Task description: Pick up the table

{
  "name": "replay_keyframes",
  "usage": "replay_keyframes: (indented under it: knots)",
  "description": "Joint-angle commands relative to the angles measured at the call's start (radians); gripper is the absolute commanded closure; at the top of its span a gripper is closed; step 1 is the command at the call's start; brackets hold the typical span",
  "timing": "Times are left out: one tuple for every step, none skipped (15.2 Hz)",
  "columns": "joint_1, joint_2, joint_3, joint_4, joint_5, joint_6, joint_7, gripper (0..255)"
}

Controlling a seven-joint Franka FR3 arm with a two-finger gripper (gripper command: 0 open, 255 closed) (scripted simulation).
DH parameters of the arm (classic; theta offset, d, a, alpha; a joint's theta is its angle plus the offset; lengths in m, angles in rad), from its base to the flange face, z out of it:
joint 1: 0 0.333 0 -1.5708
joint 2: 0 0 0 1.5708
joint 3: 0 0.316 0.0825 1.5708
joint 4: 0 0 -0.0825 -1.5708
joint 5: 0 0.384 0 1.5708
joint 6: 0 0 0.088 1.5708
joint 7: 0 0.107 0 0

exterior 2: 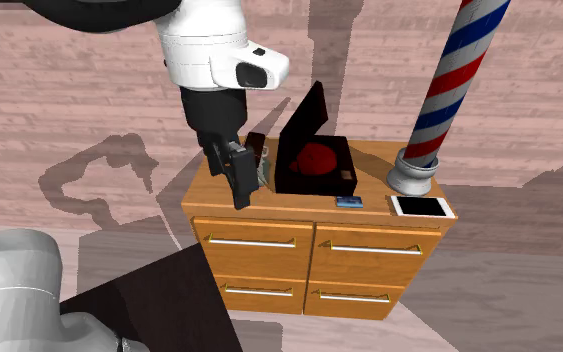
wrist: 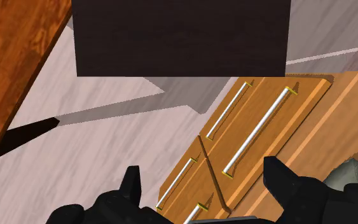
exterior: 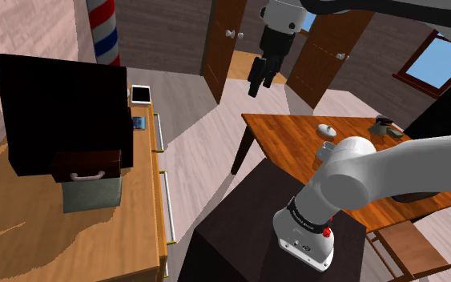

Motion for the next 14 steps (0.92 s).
replay_keyframes:
  knots:
    - [0.000,0.000,0.000,0.000,0.000,0.000,0.000,0]
    - [0.012,0.032,0.003,0.004,0.008,0.025,-0.012,0]
    - [0.023,0.064,0.007,0.010,0.015,0.049,-0.024,0]
    - [0.035,0.096,0.011,0.016,0.023,0.073,-0.036,0]
    - [0.046,0.128,0.015,0.024,0.031,0.095,-0.048,0]
    - [0.058,0.161,0.019,0.032,0.038,0.117,-0.061,0]
    - [0.069,0.194,0.023,0.041,0.045,0.138,-0.073,0]
    - [0.080,0.226,0.027,0.051,0.053,0.159,-0.086,0]
    - [0.091,0.259,0.032,0.063,0.060,0.178,-0.099,0]
    - [0.102,0.292,0.037,0.075,0.067,0.197,-0.111,0]
    - [0.112,0.324,0.043,0.087,0.074,0.214,-0.124,0]
    - [0.122,0.357,0.048,0.101,0.081,0.231,-0.137,0]
    - [0.132,0.389,0.054,0.115,0.088,0.247,-0.150,0]
    - [0.142,0.422,0.060,0.131,0.095,0.262,-0.163,0]
